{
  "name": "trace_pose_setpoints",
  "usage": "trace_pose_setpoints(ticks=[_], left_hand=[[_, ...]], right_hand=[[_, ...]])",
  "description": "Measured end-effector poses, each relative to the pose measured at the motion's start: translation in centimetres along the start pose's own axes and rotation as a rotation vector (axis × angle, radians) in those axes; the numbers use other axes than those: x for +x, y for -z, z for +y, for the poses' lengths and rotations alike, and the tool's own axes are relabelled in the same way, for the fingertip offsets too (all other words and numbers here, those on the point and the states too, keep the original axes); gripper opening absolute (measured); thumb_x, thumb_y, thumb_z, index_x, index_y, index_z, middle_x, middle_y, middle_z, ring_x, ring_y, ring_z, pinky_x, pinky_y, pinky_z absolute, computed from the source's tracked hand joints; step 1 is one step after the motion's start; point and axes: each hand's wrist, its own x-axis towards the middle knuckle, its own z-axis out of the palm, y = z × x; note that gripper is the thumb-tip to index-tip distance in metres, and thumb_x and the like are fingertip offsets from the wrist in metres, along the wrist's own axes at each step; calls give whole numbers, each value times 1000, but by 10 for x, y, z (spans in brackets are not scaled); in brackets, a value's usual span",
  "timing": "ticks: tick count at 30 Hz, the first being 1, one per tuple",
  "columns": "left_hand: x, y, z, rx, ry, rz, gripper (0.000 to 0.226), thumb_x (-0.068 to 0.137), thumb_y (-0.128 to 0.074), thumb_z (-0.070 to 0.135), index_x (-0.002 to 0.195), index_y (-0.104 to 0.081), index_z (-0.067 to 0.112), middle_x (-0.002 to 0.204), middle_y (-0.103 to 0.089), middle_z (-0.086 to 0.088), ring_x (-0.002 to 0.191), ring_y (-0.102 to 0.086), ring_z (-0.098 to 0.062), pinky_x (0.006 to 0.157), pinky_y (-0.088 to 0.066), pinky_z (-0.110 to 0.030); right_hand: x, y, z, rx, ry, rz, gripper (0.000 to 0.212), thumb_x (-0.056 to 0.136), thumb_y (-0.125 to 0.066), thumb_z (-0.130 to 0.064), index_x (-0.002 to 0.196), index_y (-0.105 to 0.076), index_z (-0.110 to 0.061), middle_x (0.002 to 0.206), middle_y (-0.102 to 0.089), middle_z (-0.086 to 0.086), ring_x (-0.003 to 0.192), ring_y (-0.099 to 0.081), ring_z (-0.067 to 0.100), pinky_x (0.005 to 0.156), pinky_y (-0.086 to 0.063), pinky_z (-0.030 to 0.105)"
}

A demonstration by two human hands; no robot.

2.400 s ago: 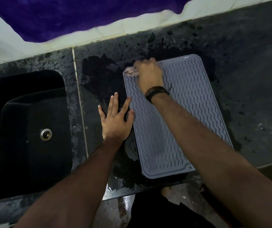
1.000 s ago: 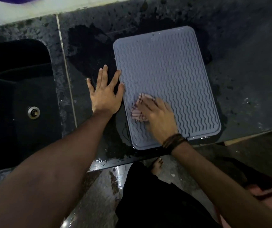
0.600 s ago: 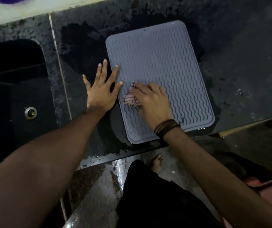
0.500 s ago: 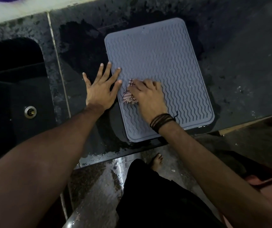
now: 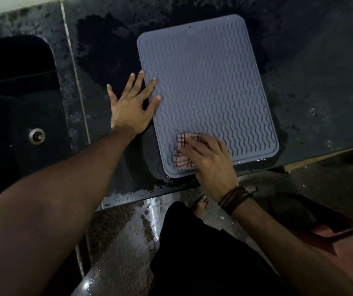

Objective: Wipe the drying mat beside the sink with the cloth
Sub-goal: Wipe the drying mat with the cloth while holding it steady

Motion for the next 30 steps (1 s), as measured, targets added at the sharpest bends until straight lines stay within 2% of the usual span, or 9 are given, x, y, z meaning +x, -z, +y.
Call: trace_pose_setpoints(ticks=[2, 4, 8, 12, 17, 21, 24, 26, 30], left_hand=[[0, -1, 0, 3, -4, 8, 63, 100, -22, 74, 158, -23, 47, 170, -12, 10, 157, -6, -13, 117, 7, -69], [0, -2, -1, 14, -2, 13, 65, 99, -22, 76, 158, -21, 48, 170, -12, 10, 157, -6, -13, 117, 6, -69], [1, -4, -1, 27, 0, 27, 65, 98, -23, 75, 158, -21, 49, 170, -13, 8, 156, -8, -13, 118, 3, -69], [1, -4, -1, 20, 19, 18, 65, 99, -23, 75, 157, -20, 49, 170, -12, 8, 156, -8, -13, 119, 5, -68], [1, -1, 2, 12, 23, 4, 66, 98, -23, 76, 158, -20, 48, 170, -11, 8, 157, -6, -13, 119, 7, -66], [-2, 0, 3, 8, 17, 13, 68, 98, -23, 77, 158, -22, 46, 170, -13, 6, 157, -7, -14, 119, 6, -67], [-1, 2, 4, 12, 20, 12, 74, 94, -24, 82, 158, -23, 45, 170, -13, 6, 156, -7, -13, 119, 6, -67], [-1, 3, 4, 24, 22, 1, 79, 91, -24, 86, 159, -20, 45, 170, -11, 6, 156, -6, -13, 119, 6, -66], [-2, 3, 5, 32, 25, 1, 83, 88, -24, 88, 159, -19, 46, 170, -10, 6, 156, -5, -12, 120, 5, -67]], right_hand=[[22, 4, -3, 34, -5, 79, 49, 70, -64, -8, 117, -63, -22, 128, -60, -3, 125, -44, 27, 102, -30, 42], [49, 6, -6, 7, -13, 102, 51, 69, -66, -11, 119, -62, -22, 129, -58, -2, 127, -42, 26, 106, -25, 46], [79, -1, -12, -48, -5, -75, 59, 77, -62, -6, 132, -53, -25, 143, -47, 0, 137, -33, 27, 112, -16, 58], [55, -8, -4, -68, 32, -97, 58, 77, -64, -10, 133, -54, -25, 141, -49, 0, 137, -34, 26, 112, -20, 57], [0, -4, 1, -55, 56, -106, 59, 69, -63, -2, 125, -60, -20, 133, -57, 2, 132, -42, 29, 109, -25, 61], [-25, -1, 5, -22, 14, -114, 58, 70, -60, 2, 122, -64, -23, 130, -60, -1, 132, -44, 27, 106, -27, 65], [-11, 5, 2, 52, -50, -1, 57, 66, -62, 4, 118, -64, -21, 125, -61, 1, 127, -47, 30, 103, -32, 63], [11, 10, -1, 82, -78, 40, 57, 67, -66, -2, 122, -61, -21, 127, -59, 4, 126, -45, 31, 103, -33, 61], [52, 8, -13, 25, -60, -74, 55, 75, -70, -13, 128, -57, -22, 140, -49, 7, 131, -39, 33, 106, -33, 55]])
